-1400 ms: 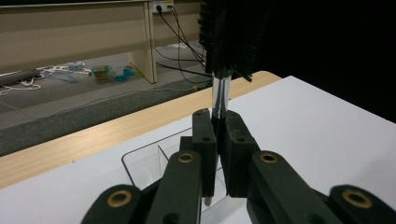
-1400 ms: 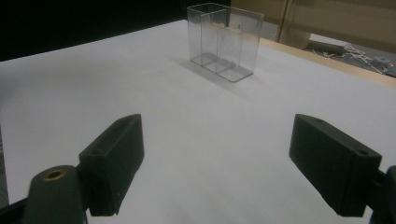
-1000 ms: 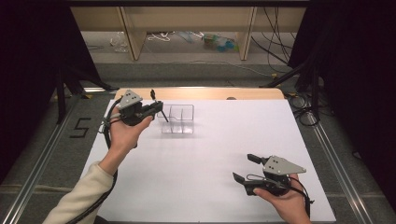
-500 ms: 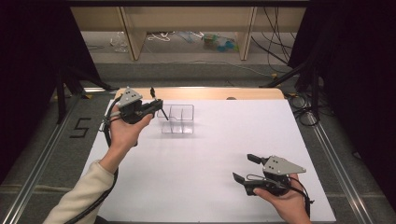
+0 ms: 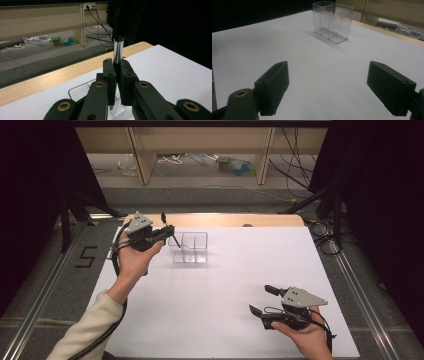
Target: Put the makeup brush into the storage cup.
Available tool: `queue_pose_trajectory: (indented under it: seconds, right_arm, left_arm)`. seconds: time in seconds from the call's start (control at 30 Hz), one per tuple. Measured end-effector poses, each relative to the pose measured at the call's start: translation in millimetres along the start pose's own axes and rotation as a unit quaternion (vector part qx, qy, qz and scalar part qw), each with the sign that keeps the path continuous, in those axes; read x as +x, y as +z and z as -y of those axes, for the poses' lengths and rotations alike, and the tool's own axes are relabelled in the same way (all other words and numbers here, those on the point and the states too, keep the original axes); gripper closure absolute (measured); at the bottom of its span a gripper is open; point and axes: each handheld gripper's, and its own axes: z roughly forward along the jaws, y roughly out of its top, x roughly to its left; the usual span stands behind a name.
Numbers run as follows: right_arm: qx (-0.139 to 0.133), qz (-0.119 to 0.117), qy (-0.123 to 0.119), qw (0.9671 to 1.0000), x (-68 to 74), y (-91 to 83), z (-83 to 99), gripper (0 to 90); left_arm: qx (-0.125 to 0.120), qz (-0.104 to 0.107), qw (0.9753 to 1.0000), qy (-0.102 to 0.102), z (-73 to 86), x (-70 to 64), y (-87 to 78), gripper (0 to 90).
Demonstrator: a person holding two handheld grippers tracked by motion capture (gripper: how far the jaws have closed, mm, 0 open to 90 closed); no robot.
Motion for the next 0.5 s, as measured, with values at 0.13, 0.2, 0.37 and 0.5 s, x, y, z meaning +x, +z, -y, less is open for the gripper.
queue_pose_trajectory:
  seconds: [0.13,0.2,0.37,0.5]
  right_arm:
    - [0.000,0.000,0.000,1.0000,0.0,0.0,0.0,19.0]
    - [-0.001,0.000,0.000,1.0000,0.1,0.3,0.1,19.0]
    - [-0.001,0.001,0.000,1.0000,0.0,0.2,0.1,19.0]
    - [-0.001,0.001,0.000,1.0000,0.0,0.2,0.2,19.0]
  left_arm:
    - [-0.002,-0.001,1.0000,0.000,-1.1,0.4,0.2,85.0]
    - [-0.002,-0.002,1.0000,0.000,-1.5,0.5,0.3,85.0]
    - [0.000,-0.001,1.0000,0.002,-1.2,0.7,1.6,85.0]
    - [0.001,-0.002,1.0000,0.001,-1.6,1.0,2.1,85.0]
